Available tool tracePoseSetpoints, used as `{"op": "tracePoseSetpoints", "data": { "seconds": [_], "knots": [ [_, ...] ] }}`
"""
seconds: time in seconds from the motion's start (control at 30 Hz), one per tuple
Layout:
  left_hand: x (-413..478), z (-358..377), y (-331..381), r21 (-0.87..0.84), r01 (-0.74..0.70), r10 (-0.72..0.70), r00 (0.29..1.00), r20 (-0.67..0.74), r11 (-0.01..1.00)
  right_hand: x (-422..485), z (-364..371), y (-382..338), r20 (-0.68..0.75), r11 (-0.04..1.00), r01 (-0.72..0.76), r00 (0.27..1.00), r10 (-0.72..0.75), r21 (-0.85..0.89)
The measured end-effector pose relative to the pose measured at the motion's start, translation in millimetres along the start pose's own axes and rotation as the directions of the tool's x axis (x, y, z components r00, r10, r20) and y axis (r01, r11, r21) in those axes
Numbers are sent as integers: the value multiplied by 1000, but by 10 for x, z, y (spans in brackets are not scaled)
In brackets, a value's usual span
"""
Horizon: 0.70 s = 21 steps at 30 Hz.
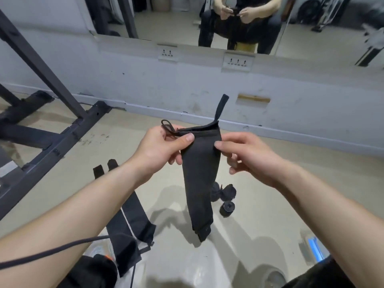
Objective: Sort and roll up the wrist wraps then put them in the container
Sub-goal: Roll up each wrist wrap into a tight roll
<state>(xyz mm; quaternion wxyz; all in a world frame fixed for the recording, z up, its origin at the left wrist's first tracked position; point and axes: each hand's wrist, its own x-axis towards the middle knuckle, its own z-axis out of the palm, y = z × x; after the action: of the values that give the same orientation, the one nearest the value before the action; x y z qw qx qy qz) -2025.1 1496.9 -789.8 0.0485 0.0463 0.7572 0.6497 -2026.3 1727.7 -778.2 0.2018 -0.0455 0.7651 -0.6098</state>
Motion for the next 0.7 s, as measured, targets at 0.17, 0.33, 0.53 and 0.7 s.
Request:
{"op": "tracePoseSetpoints", "data": {
  "seconds": [0.17,0.33,0.53,0.7],
  "knots": [
    [17,301,-96,-36,53,-53,999,10,998,-76,30,184,-197,972,209,954,-226,-104],
    [150,456,-170,-74,93,-90,995,42,993,47,17,321,-282,954,298,917,-281,20],
    [274,564,-171,-133,80,-77,997,28,988,174,-71,374,-262,927,259,947,-188,271],
    [337,509,-208,-220,68,-86,994,-72,973,256,-118,441,-254,926,219,957,-141,308]
  ]
}}
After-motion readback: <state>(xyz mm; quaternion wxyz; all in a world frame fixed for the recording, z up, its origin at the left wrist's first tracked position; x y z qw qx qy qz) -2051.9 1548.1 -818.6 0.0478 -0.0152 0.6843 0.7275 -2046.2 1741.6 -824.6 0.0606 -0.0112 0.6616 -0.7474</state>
